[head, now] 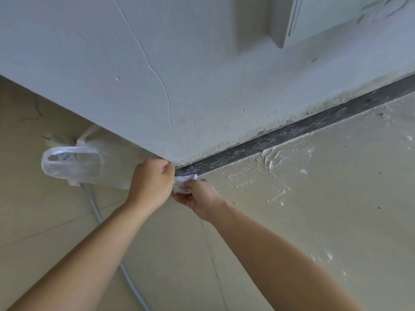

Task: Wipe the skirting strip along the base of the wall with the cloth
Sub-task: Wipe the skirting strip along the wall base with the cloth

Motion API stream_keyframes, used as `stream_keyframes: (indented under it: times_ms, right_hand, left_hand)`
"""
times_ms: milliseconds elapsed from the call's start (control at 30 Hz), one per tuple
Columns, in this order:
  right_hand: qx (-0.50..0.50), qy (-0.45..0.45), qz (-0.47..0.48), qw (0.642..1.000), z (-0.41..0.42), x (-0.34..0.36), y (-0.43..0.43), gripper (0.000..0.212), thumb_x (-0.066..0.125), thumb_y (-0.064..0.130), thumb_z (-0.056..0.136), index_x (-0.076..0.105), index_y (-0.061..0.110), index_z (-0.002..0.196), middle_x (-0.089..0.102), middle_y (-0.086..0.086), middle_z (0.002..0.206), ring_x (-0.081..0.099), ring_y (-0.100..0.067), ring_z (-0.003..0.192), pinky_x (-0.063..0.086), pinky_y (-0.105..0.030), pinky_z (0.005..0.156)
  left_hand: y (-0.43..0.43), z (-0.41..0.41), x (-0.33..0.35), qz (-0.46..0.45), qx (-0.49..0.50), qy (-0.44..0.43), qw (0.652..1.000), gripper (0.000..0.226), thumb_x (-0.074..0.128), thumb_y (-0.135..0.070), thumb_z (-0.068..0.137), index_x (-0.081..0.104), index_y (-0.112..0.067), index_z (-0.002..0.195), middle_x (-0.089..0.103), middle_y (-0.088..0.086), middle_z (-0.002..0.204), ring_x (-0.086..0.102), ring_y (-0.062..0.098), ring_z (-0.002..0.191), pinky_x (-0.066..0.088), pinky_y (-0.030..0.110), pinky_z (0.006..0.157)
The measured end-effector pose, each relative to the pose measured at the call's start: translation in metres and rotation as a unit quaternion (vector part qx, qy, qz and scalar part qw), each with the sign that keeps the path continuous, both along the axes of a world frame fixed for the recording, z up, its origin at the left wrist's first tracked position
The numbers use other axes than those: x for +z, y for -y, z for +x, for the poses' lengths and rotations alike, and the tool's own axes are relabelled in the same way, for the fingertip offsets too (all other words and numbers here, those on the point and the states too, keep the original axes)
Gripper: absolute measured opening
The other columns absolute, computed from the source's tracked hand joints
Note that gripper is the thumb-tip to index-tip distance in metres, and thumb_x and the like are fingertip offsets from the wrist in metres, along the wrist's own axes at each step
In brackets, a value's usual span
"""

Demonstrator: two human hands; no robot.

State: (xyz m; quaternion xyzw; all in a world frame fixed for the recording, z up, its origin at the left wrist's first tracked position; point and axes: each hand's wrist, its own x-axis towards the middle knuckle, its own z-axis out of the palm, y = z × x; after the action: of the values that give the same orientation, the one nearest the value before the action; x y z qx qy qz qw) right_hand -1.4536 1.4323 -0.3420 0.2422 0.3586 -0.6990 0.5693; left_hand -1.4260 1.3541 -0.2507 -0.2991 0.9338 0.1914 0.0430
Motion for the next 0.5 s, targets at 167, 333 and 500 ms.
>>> stream_keyframes:
  times_ms: [167, 333, 500]
  right_hand:
    - [-0.069, 0.043, -0.049, 0.995, -0.014, 0.012, -0.020, 0.031, 0.027, -0.003, 0.094, 0.058, -0.002, 0.087, 0.061, -0.013, 0.073, 0.056, -0.011, 0.046, 0.047, -0.015, 0.042]
    - [-0.233, 0.053, -0.021, 0.971, -0.040, 0.012, -0.083, 0.029, 0.028, 0.003, 0.093, 0.049, 0.004, 0.073, 0.051, -0.005, 0.042, 0.047, -0.011, 0.048, 0.039, -0.015, 0.041]
    - [0.038, 0.007, -0.014, 0.999, 0.003, 0.013, -0.044, 0.027, 0.036, 0.004, 0.091, 0.060, 0.008, 0.081, 0.054, -0.011, 0.069, 0.051, -0.012, 0.048, 0.044, -0.017, 0.045]
  left_hand:
    - [0.007, -0.003, 0.005, -0.011, -0.037, 0.029, 0.999, 0.044, 0.050, -0.008, 0.090, 0.022, -0.013, 0.057, 0.015, 0.004, 0.055, 0.015, 0.021, 0.058, 0.014, 0.033, 0.051]
    - [0.009, -0.005, 0.007, 0.093, 0.054, 0.054, 0.993, 0.040, 0.049, -0.010, 0.087, 0.031, -0.016, 0.052, 0.026, -0.002, 0.047, 0.025, 0.021, 0.058, 0.026, 0.030, 0.057]
    - [0.008, -0.009, 0.014, 0.110, 0.051, 0.065, 0.991, 0.039, 0.046, -0.005, 0.087, 0.028, -0.016, 0.055, 0.029, 0.005, 0.057, 0.026, 0.024, 0.067, 0.027, 0.033, 0.060]
